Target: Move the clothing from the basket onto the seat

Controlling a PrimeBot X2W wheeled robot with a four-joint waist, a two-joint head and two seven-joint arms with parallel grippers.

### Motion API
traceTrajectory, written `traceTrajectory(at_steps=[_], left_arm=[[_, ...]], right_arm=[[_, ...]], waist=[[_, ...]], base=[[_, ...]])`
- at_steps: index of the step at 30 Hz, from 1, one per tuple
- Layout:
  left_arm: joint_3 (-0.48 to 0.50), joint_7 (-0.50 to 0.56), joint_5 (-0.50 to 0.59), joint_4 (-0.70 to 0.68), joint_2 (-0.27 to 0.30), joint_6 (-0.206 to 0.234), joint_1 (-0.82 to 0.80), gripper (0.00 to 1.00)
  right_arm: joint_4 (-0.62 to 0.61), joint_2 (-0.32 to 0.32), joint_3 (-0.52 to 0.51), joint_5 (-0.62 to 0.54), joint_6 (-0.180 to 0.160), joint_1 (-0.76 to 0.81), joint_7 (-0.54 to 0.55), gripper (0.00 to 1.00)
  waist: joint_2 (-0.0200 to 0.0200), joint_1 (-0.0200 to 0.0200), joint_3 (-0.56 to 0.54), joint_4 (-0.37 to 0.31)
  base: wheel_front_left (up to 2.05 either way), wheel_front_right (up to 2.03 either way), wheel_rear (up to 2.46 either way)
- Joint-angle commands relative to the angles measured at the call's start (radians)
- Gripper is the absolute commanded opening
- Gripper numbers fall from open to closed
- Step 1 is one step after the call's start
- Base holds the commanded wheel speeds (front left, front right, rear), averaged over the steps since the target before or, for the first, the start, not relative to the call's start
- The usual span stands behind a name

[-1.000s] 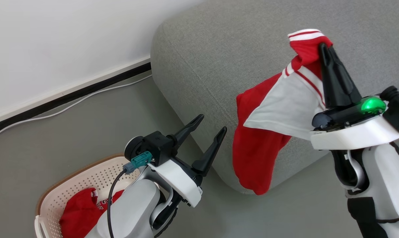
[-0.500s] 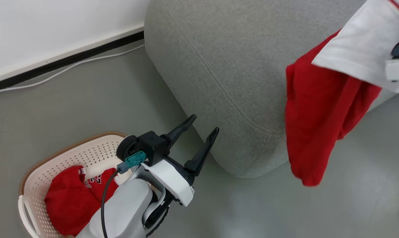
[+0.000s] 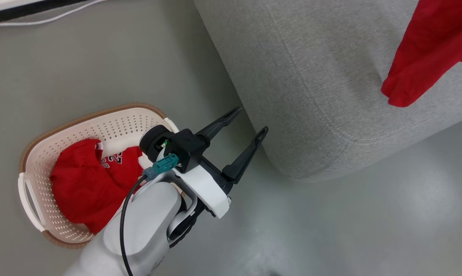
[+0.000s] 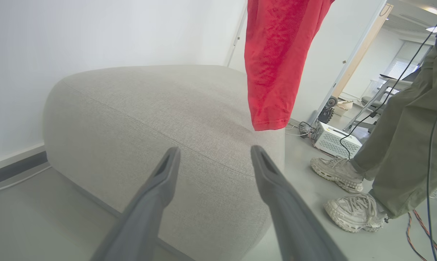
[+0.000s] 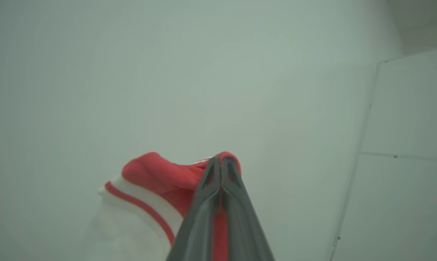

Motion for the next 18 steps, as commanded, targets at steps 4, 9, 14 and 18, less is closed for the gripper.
traceTrajectory(at_steps=[4, 9, 14, 18], left_arm=[[0.007, -0.006, 0.009, -0.035, 0.008, -0.001, -0.063, 1.00], [-0.011, -0.006, 0.008, -0.032, 0.012, -0.001, -0.077, 1.00], [-0.017, -0.006, 0.007, -0.027, 0.019, -0.001, -0.074, 1.00], [-0.017, -0.006, 0.008, -0.027, 0.014, -0.001, -0.069, 1.00]], right_arm=[[0.096, -0.092, -0.071, -0.064, 0.004, -0.127, -0.006, 0.00], [0.249, -0.172, -0.147, -0.148, 0.004, -0.258, -0.006, 0.00], [0.379, -0.205, -0.221, -0.217, 0.004, -0.368, -0.006, 0.00], [0.426, -0.201, -0.258, -0.248, 0.004, -0.431, -0.006, 0.00]], waist=[[0.0000, 0.0001, 0.086, 0.067], [0.0000, 0.0001, 0.139, 0.119], [0.0000, 0.0001, 0.176, 0.164], [0.0000, 0.0001, 0.199, 0.195]], base=[[0.00, 0.00, 0.00], [0.00, 0.00, 0.00], [0.00, 0.00, 0.00], [0.00, 0.00, 0.00]])
